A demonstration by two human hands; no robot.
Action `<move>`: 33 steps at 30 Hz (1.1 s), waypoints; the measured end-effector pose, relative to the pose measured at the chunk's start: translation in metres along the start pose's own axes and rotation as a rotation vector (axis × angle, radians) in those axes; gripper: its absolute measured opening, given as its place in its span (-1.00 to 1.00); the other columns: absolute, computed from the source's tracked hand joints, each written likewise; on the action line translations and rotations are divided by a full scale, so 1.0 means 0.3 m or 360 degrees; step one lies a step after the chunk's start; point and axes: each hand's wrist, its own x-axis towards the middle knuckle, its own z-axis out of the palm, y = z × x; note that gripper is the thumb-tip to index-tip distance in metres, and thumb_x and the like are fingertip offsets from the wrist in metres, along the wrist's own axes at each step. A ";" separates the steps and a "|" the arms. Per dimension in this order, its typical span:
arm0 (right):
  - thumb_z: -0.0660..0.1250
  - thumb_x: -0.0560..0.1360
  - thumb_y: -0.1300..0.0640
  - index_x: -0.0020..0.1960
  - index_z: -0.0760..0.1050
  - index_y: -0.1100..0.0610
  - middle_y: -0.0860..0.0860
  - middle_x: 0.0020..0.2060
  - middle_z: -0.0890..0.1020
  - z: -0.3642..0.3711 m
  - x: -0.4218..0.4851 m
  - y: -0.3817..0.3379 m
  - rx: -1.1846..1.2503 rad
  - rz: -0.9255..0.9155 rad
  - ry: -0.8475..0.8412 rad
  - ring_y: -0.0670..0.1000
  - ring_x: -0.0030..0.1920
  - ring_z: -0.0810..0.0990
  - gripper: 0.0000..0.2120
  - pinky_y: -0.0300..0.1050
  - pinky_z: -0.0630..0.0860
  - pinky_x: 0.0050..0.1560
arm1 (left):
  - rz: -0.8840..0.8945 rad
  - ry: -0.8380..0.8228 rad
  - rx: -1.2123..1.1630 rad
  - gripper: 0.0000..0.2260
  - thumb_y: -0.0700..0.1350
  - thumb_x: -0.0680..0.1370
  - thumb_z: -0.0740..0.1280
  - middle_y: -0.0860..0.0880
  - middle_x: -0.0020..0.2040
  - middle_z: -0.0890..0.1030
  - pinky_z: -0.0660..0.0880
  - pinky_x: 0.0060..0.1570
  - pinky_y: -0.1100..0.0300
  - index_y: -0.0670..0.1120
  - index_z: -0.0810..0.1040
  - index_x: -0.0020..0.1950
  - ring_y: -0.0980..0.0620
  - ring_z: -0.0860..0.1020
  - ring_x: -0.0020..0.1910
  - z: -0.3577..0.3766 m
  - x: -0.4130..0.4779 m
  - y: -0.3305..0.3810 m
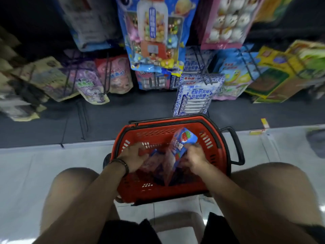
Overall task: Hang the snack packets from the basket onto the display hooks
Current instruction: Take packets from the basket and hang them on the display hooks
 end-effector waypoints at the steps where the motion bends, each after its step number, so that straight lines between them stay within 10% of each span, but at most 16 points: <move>1: 0.25 0.67 0.21 0.01 0.62 0.14 0.13 -0.19 0.70 -0.015 -0.044 -0.030 -0.0026 -0.0071 -0.0086 0.06 -0.36 0.67 -0.82 -0.06 0.62 -0.43 | -0.0022 -0.0008 -0.0051 -0.68 0.09 0.61 0.44 0.00 0.30 0.63 0.48 0.34 0.12 0.03 0.58 0.32 -0.06 0.59 0.29 0.004 -0.029 -0.003; 8: 0.23 0.70 0.18 0.03 0.68 0.12 0.13 -0.06 0.80 -0.088 -0.337 -0.218 -0.0006 -0.0480 -0.0510 0.07 -0.18 0.77 -0.76 -0.04 0.67 -0.15 | 0.0217 0.0141 -0.0901 -0.69 0.03 0.55 0.58 0.11 0.20 0.72 0.55 0.19 0.22 -0.01 0.62 0.23 0.11 0.66 0.18 0.014 -0.236 0.042; 13: 0.30 0.72 0.11 0.13 0.68 0.26 0.24 0.07 0.77 -0.086 -0.442 -0.206 0.0099 -0.0659 -0.0519 0.18 0.01 0.76 -0.75 0.09 0.70 0.09 | 0.0244 -0.0116 -0.1753 -0.68 -0.22 0.59 0.48 -0.24 0.28 0.71 0.57 0.36 -0.20 -0.26 0.64 0.33 -0.32 0.65 0.32 0.066 -0.360 0.080; 18: 0.46 0.62 0.12 0.21 0.67 0.15 0.16 0.09 0.78 -0.107 -0.503 -0.121 -0.0192 -0.0494 -0.0706 0.20 0.02 0.79 -0.80 0.05 0.72 -0.09 | 0.0250 0.0367 -0.1756 -0.78 -0.25 0.59 0.50 -0.15 0.17 0.77 0.66 0.24 -0.15 -0.20 0.69 0.24 -0.27 0.71 0.22 0.043 -0.393 0.085; 22: 0.45 0.59 0.34 0.24 0.68 0.17 0.13 0.09 0.79 -0.075 -0.509 -0.075 -0.0329 -0.0660 -0.0684 0.22 0.13 0.77 -0.75 0.17 0.72 0.12 | 0.0295 0.0611 -0.1590 -0.82 -0.14 0.55 0.58 0.03 0.06 0.80 0.69 0.18 -0.06 0.01 0.73 0.14 -0.04 0.77 0.09 0.021 -0.422 0.099; 26: 0.46 0.57 0.39 0.22 0.68 0.16 0.05 0.04 0.81 -0.037 -0.513 -0.079 -0.0352 -0.0952 -0.0487 0.10 0.05 0.80 -0.72 0.30 0.68 0.19 | 0.0309 0.0839 -0.1407 -0.36 0.20 0.32 0.71 0.07 0.22 0.68 0.68 0.15 -0.03 0.23 0.51 0.31 0.04 0.70 0.18 0.050 -0.411 0.095; 30: 0.43 0.57 -0.08 0.19 0.69 -0.09 -0.13 -0.18 0.75 0.030 -0.582 -0.030 -0.1089 -0.1669 0.0100 -0.11 -0.25 0.69 -0.77 -0.07 0.64 -0.17 | 0.0501 0.0622 -0.1402 -0.70 0.10 0.54 0.54 0.03 0.06 0.75 0.65 0.20 -0.14 0.13 0.64 0.25 -0.06 0.70 0.11 0.055 -0.428 0.138; 33: 0.32 0.49 -0.12 0.23 0.68 -0.08 -0.14 0.07 0.66 0.095 -0.609 0.027 -0.1316 -0.1769 -0.0068 -0.06 0.04 0.69 -0.63 -0.15 0.63 0.05 | 0.0524 0.0345 -0.1724 -0.71 -0.11 0.60 0.51 -0.05 0.16 0.77 0.64 0.12 -0.04 -0.07 0.64 0.32 -0.11 0.71 0.16 0.069 -0.440 0.155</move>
